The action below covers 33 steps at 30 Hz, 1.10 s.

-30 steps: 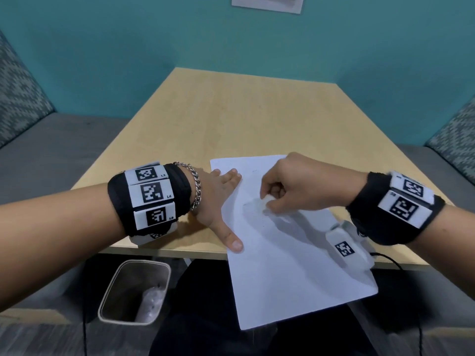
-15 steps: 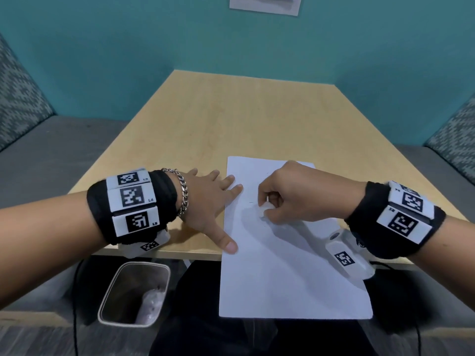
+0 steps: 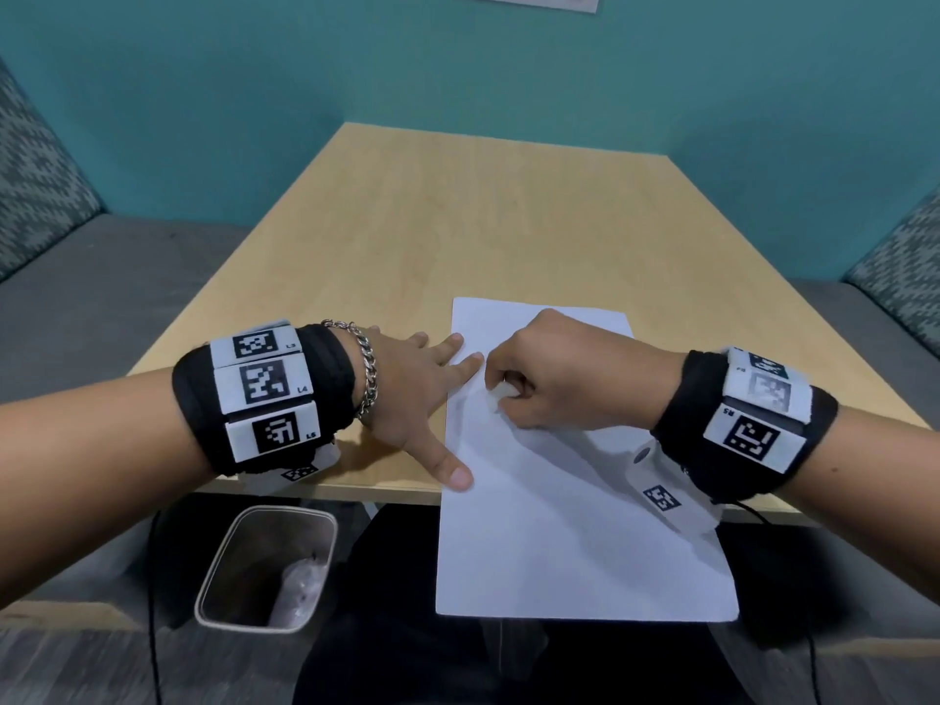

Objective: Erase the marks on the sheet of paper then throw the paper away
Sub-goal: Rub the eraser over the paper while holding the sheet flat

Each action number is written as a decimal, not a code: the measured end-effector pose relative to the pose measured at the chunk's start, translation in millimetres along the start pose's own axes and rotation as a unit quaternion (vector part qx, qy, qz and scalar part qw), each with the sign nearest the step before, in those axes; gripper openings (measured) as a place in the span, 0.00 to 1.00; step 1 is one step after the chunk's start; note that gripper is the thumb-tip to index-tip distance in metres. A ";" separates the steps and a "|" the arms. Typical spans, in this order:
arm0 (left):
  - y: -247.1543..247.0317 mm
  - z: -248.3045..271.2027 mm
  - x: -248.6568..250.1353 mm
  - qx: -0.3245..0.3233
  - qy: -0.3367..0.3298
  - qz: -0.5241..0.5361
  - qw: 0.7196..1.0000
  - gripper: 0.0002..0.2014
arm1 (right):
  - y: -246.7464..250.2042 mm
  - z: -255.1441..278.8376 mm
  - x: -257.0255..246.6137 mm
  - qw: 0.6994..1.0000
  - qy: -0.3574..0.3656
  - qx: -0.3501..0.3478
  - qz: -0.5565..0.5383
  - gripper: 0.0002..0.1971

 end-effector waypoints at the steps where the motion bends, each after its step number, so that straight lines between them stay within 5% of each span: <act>1: 0.0 0.2 0.1 0.000 0.000 -0.001 1.000 0.71 | -1.0 0.3 -1.1 1.000 0.003 0.002 0.001 0.10; 5: 1.2 2.7 1.5 -0.002 0.003 -0.006 1.000 0.69 | -6.1 6.4 -18.4 0.997 0.055 -0.017 -0.046 0.07; 11: 0.9 2.7 0.5 -0.003 0.006 -0.006 1.000 0.70 | -2.6 2.4 -7.6 0.999 0.025 0.006 -0.021 0.05; 14: 1.2 3.8 1.6 -0.004 0.005 -0.006 1.000 0.69 | -4.3 8.6 -20.6 0.996 0.059 -0.027 -0.054 0.17; 17: 1.5 5.3 1.5 -0.007 0.001 -0.002 1.000 0.69 | 2.4 10.9 -6.0 0.997 0.047 -0.040 -0.044 0.04; 24: 13.1 11.4 4.4 0.065 -0.022 -0.004 0.998 0.55 | -5.4 26.4 9.7 0.999 0.015 -0.039 -0.020 0.07; 33: -3.3 14.2 3.1 0.021 -0.029 0.036 0.999 0.63 | 1.9 6.5 0.8 0.999 0.027 -0.025 -0.037 0.07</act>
Point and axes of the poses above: each hand's wrist, its own z-axis away from the middle knuckle, its own y-axis out of the back of the hand, x = y × z, the point moved 8 cm from there along -z, towards the middle knuckle, and after that the axes turned 4 degrees about -x, right-handed, at the moved point
